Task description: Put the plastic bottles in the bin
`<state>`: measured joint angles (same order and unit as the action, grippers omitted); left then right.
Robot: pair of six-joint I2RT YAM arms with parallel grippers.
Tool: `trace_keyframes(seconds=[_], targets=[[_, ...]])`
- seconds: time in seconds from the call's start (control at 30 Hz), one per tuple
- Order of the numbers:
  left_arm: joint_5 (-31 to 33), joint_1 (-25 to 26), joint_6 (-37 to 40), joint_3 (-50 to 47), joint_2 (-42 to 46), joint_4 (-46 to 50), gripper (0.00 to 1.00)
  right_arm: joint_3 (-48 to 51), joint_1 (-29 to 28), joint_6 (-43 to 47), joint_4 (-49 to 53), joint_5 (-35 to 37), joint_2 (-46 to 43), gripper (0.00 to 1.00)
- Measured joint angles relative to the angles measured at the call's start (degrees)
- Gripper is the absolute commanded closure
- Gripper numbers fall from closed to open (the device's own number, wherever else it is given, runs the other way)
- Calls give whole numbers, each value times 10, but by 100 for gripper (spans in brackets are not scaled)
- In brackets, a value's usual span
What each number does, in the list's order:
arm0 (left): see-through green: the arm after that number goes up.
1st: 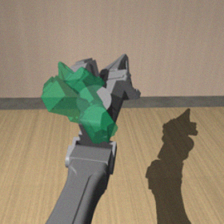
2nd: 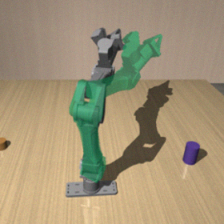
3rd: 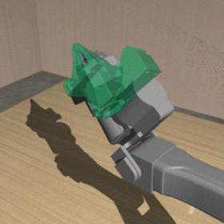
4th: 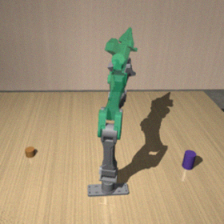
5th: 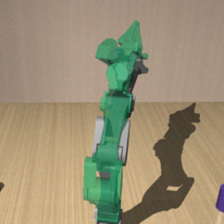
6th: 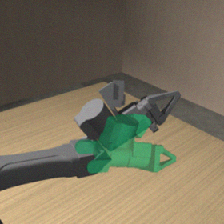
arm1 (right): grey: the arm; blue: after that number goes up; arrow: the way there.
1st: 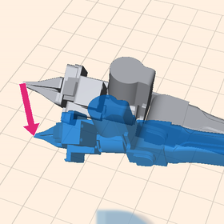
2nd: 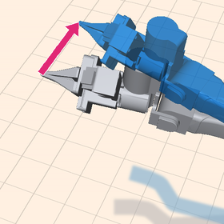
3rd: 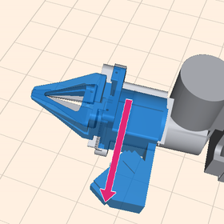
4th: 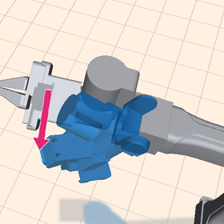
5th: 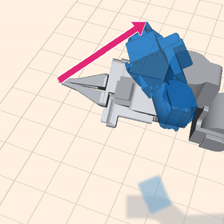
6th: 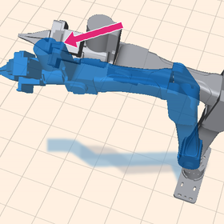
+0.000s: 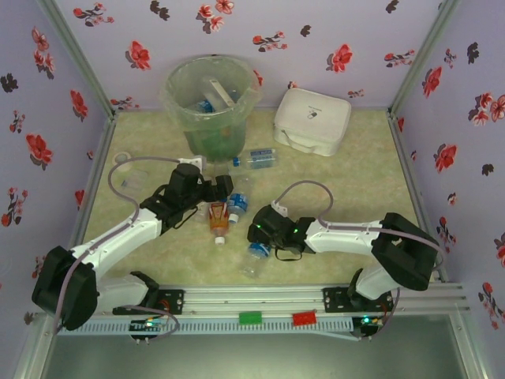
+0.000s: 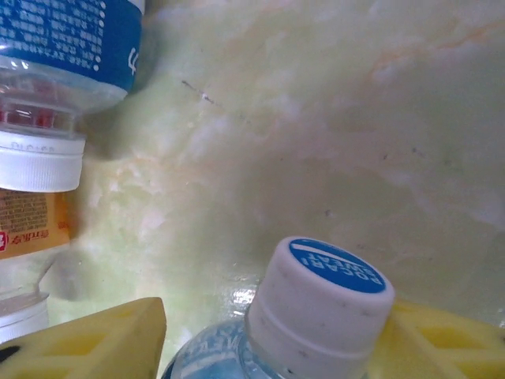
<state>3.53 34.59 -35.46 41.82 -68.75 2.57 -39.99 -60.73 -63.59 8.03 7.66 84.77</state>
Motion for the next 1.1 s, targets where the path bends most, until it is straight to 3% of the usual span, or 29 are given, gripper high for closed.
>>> trace_keyframes(seconds=[0.13, 0.43, 0.73, 0.93, 1.1], targets=[[-1, 0, 0, 0, 0, 0, 0, 0, 13, 2, -3, 3, 0, 48], [-38, 11, -11, 0, 6, -1, 0, 0, 94, 28, -10, -8, -10, 55], [-154, 61, -23, -10, -20, -68, 0, 0, 182, 88, -11, -45, -63, 58], [-253, 78, -19, 0, -75, -84, 0, -16, 206, 133, -4, -78, -119, 58], [-285, 117, -19, 25, -108, -99, 0, -56, 225, 169, 16, -90, -158, 58]])
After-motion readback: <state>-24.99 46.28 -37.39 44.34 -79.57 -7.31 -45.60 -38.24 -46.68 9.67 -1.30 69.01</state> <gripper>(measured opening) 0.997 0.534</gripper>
